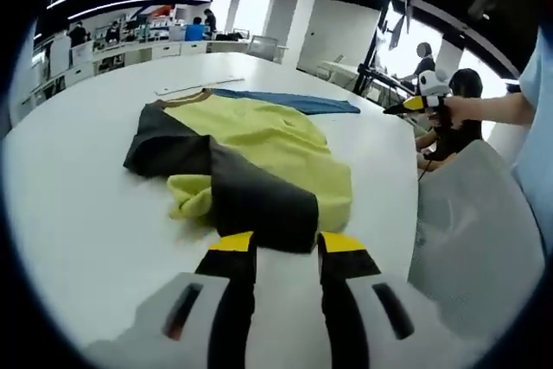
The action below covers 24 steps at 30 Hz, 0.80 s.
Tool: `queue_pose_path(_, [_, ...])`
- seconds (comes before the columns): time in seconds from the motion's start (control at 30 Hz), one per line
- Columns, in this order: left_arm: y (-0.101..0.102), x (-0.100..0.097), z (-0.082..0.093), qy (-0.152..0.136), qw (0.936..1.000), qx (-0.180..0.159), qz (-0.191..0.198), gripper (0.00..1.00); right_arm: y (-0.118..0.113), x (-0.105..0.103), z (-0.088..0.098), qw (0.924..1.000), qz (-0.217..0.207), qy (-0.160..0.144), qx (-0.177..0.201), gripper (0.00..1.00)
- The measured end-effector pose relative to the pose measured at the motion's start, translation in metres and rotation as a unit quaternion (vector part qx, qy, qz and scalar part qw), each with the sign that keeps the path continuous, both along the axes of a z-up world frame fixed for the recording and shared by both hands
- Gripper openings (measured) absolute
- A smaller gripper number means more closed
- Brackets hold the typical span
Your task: Fold the garment on the visible template until the final outline fits inside the template.
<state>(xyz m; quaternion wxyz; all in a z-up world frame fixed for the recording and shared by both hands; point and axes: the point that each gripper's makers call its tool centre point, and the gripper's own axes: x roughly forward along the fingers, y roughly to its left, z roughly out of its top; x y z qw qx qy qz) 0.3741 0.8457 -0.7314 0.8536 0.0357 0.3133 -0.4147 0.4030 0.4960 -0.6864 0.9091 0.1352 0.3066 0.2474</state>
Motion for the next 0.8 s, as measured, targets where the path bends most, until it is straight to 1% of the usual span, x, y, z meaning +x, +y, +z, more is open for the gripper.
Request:
queue_pose_path(0.03, [-0.001, -0.001, -0.001, -0.002, 1.0, 0.006, -0.002, 0.24, 0.0, 0.0, 0.0, 1.0, 0.0, 0.001, 0.001, 0.94])
queue_pose_path(0.07, [-0.002, 0.0, -0.002, -0.014, 0.9997, 0.018, -0.012, 0.23, 0.0, 0.0, 0.0, 1.0, 0.0, 0.001, 0.002, 0.94])
queue_pose_path(0.13, [-0.007, -0.002, -0.002, -0.018, 0.9994, 0.023, -0.017, 0.23, 0.0, -0.001, -0.001, 1.0, 0.0, 0.002, 0.001, 0.94])
queue_pose_path(0.2, [-0.011, -0.003, -0.005, -0.016, 0.999, 0.031, -0.027, 0.23, 0.0, -0.001, -0.001, 1.0, 0.0, 0.002, 0.003, 0.94])
queue_pose_path(0.3, [-0.016, -0.003, -0.009, -0.019, 0.9984, 0.042, -0.032, 0.22, 0.0, 0.0, -0.001, 1.0, -0.003, 0.001, 0.005, 0.94])
queue_pose_path(0.4, [-0.015, -0.001, -0.018, -0.017, 0.9969, 0.068, -0.037, 0.21, 0.0, -0.001, -0.001, 1.0, -0.003, 0.002, 0.007, 0.94])
queue_pose_path(0.47, [-0.015, 0.002, -0.019, -0.024, 0.996, 0.079, -0.034, 0.21, 0.0, -0.002, 0.0, 1.0, -0.003, 0.0, 0.007, 0.94])
queue_pose_path(0.57, [-0.016, 0.001, -0.022, -0.026, 0.9949, 0.09, -0.037, 0.22, -0.001, -0.002, -0.001, 0.9999, -0.007, 0.001, 0.009, 0.93])
queue_pose_path(0.67, [-0.017, -0.001, -0.025, -0.036, 0.9915, 0.114, -0.05, 0.2, -0.003, -0.004, -0.002, 0.9999, -0.008, 0.004, 0.008, 0.93])
queue_pose_path(0.8, [-0.018, 0.0, -0.029, -0.041, 0.9894, 0.129, -0.052, 0.17, -0.003, -0.005, -0.002, 0.9999, -0.011, 0.004, 0.009, 0.93])
